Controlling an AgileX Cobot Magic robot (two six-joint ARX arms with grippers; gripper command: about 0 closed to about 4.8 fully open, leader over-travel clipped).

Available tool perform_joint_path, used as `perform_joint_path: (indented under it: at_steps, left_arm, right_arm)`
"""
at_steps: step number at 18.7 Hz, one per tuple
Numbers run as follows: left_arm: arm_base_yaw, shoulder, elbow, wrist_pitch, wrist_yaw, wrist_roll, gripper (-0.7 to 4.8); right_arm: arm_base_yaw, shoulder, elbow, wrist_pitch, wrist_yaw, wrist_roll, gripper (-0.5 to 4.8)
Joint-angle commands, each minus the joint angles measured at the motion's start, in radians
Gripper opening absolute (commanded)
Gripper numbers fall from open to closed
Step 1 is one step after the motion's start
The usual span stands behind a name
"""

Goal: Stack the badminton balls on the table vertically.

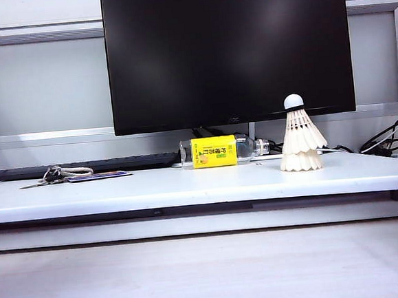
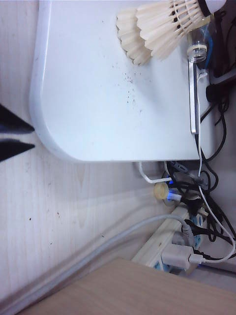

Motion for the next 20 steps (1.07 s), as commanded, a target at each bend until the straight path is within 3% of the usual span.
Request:
perform_joint_path:
  at_steps: [1,20]
  left_arm:
    - [0.114,-0.016,-0.002,0.009,0.001,-0.006,1.07]
    - [0.132,-0.016,-0.002,0.006,0.001,-0.006,1.07]
  right_arm:
    - [-0.001,-0.002,-0.003,0.000,0.010,0.001,0.31]
    - [-0.001,-0.002,-0.003,0.000,0.011,0.001,0.31]
